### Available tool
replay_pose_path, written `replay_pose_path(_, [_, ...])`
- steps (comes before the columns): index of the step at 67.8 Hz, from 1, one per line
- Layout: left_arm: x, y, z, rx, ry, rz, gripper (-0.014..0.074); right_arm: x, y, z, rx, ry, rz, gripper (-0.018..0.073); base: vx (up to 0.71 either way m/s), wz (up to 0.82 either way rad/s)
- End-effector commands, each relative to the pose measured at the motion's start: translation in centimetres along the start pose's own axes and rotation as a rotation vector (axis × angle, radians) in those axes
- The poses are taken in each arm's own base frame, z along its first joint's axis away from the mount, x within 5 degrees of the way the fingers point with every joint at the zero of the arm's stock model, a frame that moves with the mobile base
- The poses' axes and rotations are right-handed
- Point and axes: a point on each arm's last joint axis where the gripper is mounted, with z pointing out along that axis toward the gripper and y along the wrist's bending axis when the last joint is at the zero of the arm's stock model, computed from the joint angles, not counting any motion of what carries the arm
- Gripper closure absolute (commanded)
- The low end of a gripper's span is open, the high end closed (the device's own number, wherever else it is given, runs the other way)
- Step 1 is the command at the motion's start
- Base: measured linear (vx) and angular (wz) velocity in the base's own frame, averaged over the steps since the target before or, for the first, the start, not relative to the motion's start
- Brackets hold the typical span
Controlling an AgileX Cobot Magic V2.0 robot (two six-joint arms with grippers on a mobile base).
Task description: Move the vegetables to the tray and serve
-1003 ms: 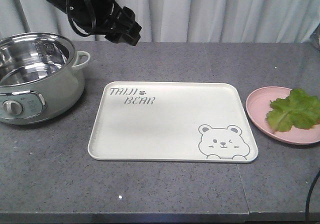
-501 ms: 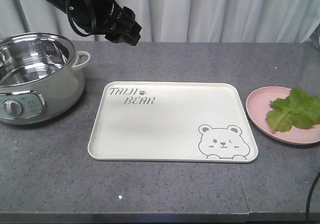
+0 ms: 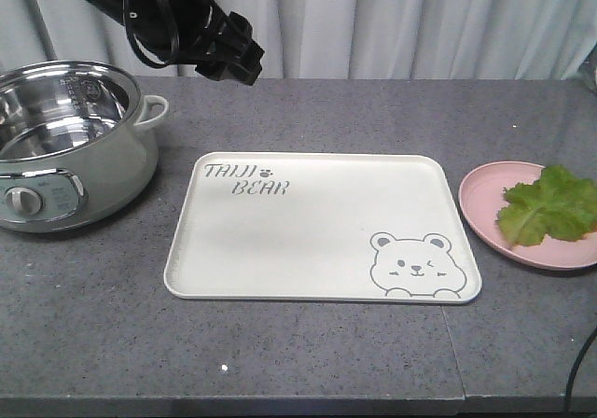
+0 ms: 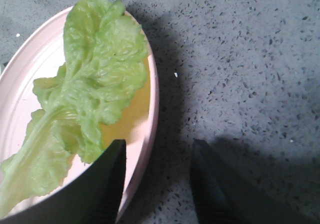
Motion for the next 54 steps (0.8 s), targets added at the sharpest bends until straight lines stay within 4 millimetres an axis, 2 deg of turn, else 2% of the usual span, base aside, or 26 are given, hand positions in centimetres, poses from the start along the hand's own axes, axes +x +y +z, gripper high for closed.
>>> replay_pose_path(1, [-0.96,-0.34,-2.96,-0.011,-0.124,-0.004,0.0150,-1.29,1.30,-1.07,-0.017,-0.055,-0.049,0.0264,0.00,0.00])
replay_pose_path(54, [-0.93,-0.35,-2.96,-0.011,-0.122,-0.004,0.0150,-1.18,1.69,-1.07,-0.060,-0.043,-0.044,0.0277,0.00,0.00])
